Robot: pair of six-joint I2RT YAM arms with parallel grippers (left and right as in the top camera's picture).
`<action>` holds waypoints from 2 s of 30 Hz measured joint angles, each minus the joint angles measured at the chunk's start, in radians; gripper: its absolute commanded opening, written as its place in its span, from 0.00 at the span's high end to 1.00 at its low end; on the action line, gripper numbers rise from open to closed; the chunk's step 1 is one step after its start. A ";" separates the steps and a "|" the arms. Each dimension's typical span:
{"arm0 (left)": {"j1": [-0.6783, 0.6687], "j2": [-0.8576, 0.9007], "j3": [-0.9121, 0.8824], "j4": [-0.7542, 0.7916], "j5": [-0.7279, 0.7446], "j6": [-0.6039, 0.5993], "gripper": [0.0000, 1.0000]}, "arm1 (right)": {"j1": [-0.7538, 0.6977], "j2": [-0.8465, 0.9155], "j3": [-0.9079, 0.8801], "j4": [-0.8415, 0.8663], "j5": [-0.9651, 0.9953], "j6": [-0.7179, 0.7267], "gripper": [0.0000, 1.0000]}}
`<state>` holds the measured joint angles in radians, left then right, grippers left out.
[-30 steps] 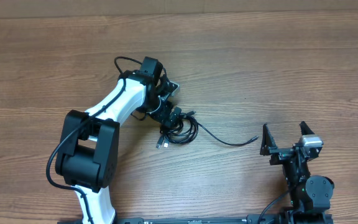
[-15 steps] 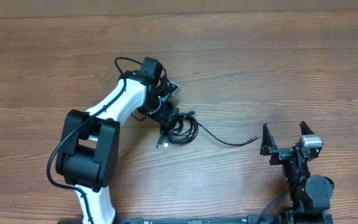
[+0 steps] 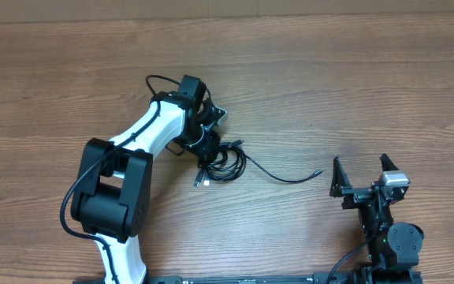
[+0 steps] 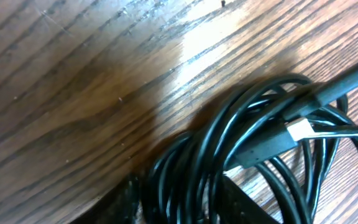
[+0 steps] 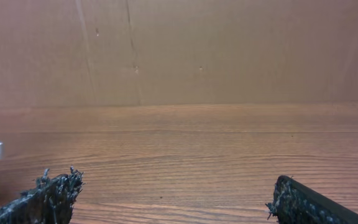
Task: Untangle cables
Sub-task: 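Lower the left gripper onto the coil and close on the cables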
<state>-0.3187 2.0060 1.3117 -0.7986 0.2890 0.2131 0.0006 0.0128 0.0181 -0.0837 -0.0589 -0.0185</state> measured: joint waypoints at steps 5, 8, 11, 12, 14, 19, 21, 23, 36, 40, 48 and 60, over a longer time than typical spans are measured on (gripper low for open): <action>0.000 0.002 -0.001 0.000 0.000 -0.002 0.83 | 0.000 0.000 0.000 0.001 0.000 0.000 0.00; 0.000 0.002 -0.001 -0.001 0.000 -0.001 0.94 | 0.000 0.000 0.000 0.000 0.000 0.000 0.00; 0.000 0.002 -0.001 -0.001 0.003 -0.001 0.96 | 0.000 0.000 0.000 0.000 0.000 0.000 0.00; 0.000 0.002 -0.001 -0.001 0.003 -0.001 0.96 | 0.000 0.000 0.000 0.000 0.000 0.000 0.00; 0.000 0.002 -0.001 -0.001 0.003 0.000 0.96 | 0.000 0.000 0.000 0.000 0.000 0.001 0.00; 0.000 0.002 -0.001 -0.001 0.003 -0.001 0.96 | 0.000 0.000 0.000 0.000 0.000 0.000 0.00; 0.000 0.002 -0.001 -0.001 0.003 -0.001 0.96 | 0.000 0.000 0.000 0.000 0.000 0.000 0.00; 0.000 0.002 -0.001 -0.001 0.004 -0.001 0.96 | 0.000 0.000 0.000 0.000 0.000 0.000 0.00; 0.000 0.002 0.002 -0.007 0.004 -0.004 0.96 | 0.000 0.000 0.000 0.000 0.000 0.000 0.00; 0.000 0.002 0.003 -0.010 0.004 -0.006 0.96 | 0.000 0.000 0.000 0.000 0.000 0.000 0.00; 0.000 0.002 0.004 -0.010 0.004 -0.012 0.96 | 0.000 0.000 0.000 0.000 0.000 0.000 0.00; 0.000 0.002 0.004 -0.011 0.004 -0.012 0.96 | 0.000 0.000 0.000 0.000 0.000 0.000 0.00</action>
<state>-0.3183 2.0079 1.3155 -0.8093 0.2932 0.2008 0.0006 0.0128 0.0181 -0.0837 -0.0589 -0.0185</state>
